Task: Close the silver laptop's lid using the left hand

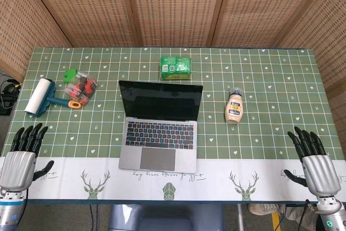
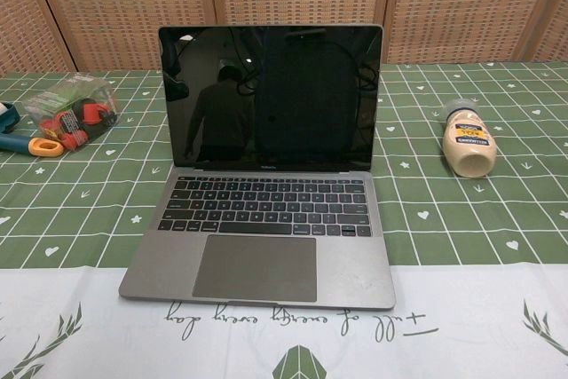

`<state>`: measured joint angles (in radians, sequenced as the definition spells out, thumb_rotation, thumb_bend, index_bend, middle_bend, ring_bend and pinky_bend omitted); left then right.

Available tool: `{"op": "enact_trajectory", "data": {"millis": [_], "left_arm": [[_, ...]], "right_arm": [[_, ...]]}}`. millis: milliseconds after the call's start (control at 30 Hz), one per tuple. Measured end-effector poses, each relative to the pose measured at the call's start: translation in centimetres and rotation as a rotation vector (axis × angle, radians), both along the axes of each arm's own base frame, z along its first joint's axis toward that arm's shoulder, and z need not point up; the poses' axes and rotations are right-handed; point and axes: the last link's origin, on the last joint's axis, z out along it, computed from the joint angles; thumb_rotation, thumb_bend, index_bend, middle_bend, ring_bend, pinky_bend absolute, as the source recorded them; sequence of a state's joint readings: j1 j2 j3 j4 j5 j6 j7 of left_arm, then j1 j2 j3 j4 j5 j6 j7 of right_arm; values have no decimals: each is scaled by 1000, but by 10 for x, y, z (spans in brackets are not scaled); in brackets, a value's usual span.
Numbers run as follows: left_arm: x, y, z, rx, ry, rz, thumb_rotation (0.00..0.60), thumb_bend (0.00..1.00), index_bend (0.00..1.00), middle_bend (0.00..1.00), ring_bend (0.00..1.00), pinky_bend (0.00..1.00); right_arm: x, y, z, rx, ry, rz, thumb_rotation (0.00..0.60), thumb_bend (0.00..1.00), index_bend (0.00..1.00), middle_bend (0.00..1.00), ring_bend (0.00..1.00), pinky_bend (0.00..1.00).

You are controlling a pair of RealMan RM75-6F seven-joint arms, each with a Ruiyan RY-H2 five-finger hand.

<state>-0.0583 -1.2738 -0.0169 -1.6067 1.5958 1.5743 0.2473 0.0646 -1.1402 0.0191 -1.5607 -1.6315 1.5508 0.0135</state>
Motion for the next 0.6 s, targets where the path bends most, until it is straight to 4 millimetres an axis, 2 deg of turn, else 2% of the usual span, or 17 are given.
{"op": "enact_trajectory", "data": {"millis": [600], "left_arm": [[1,3,-3,-24,0,0,600,214,0,0,0,0]], "right_arm": [[1,0,1,-3,-2,3,600,15,0,0,0,0]]}}
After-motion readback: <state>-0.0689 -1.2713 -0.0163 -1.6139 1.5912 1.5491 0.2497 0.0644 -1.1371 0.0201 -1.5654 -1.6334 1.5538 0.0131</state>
